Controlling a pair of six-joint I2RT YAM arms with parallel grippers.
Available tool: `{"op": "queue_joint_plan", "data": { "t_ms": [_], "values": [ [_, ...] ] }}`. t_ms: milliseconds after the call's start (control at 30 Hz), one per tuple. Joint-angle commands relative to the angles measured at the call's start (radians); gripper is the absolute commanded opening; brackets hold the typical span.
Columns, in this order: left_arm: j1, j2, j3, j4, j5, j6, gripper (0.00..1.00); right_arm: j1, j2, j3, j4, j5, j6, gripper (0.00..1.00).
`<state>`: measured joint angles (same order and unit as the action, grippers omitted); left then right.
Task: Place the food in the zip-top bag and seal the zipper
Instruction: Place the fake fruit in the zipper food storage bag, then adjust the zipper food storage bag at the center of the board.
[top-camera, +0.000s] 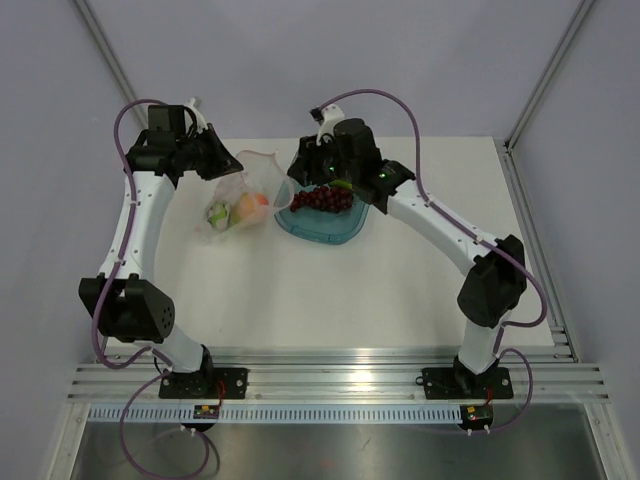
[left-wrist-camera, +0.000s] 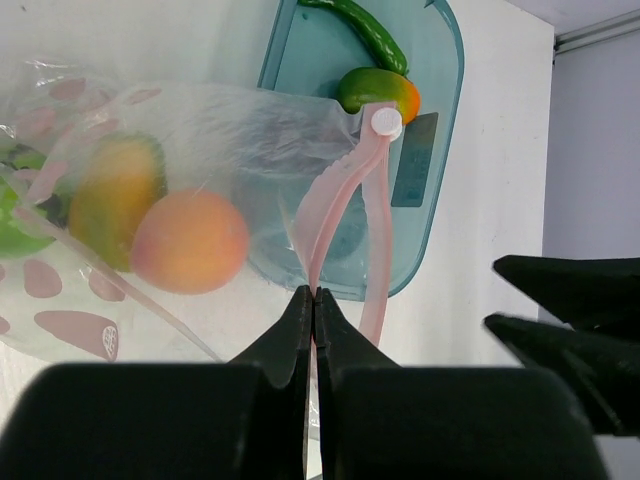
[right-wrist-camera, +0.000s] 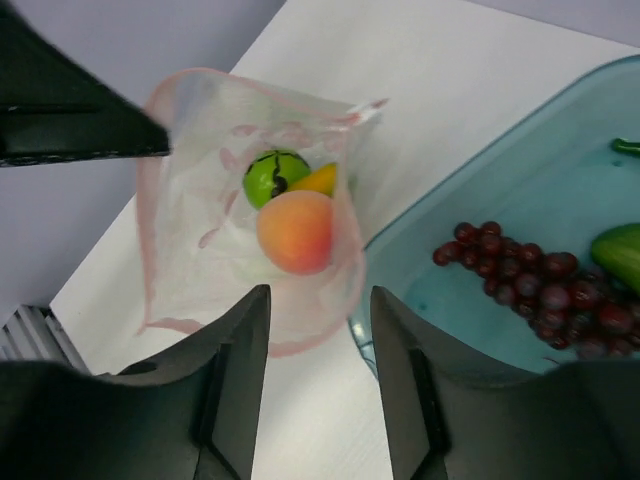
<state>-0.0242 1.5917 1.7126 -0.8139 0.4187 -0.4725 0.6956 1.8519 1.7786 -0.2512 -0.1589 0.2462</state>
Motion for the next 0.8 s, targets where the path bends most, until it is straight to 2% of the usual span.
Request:
{"op": "queue_joint_plan", "data": {
  "t_ms": [0, 67, 100, 167, 233, 400, 500, 600, 633, 667, 733, 767],
  "values": [
    [0.0, -0.062, 0.042, 0.048, 0.009, -0.011, 0.0, -0.108, -0.056, -0.079, 0.013, 0.021, 0.079, 0.5],
    [0.0, -0.061, 0.047, 0.05, 0.014, -0.011, 0.0, -0.129, -0.054, -0.094, 0.006, -0.086, 0.114, 0.57],
    [0.0, -0.061, 0.047, 0.05, 0.014, -0.011, 0.0, -0.13, -0.039, -0.085, -0.005, -0.117, 0.12, 0.76],
    [0.0, -0.058, 0.047, 0.055, 0.015, -0.014, 0.0, -0.128, -0.019, -0.065, -0.004, -0.24, 0.154, 0.88],
    [0.0, -0.055, 0.047, 0.058, 0.022, -0.02, 0.0, -0.127, 0.012, -0.056, 0.006, -0.296, 0.192, 0.91],
    [0.0, -0.055, 0.045, 0.061, 0.022, -0.025, 0.0, -0.111, 0.084, -0.039, 0.032, -0.332, 0.226, 0.88],
    [0.0, -0.058, 0.047, 0.058, 0.023, -0.021, 0.0, -0.074, 0.147, 0.014, -0.003, -0.338, 0.209, 0.77],
    [0.0, -0.064, 0.047, 0.052, 0.012, -0.017, 0.0, -0.036, 0.216, 0.105, -0.057, -0.349, 0.196, 0.49],
    [0.0, -0.067, 0.045, 0.044, -0.001, -0.009, 0.0, -0.022, 0.23, 0.167, -0.086, -0.352, 0.194, 0.36],
    [0.0, -0.07, 0.045, 0.041, -0.011, -0.005, 0.0, -0.018, 0.253, 0.204, -0.1, -0.356, 0.192, 0.16],
    [0.006, -0.082, 0.05, 0.022, -0.041, 0.012, 0.0, -0.013, 0.268, 0.332, -0.141, -0.36, 0.182, 0.02],
    [0.013, -0.084, 0.056, 0.016, -0.049, 0.012, 0.0, -0.011, 0.283, 0.381, -0.155, -0.355, 0.18, 0.0]
  ]
}}
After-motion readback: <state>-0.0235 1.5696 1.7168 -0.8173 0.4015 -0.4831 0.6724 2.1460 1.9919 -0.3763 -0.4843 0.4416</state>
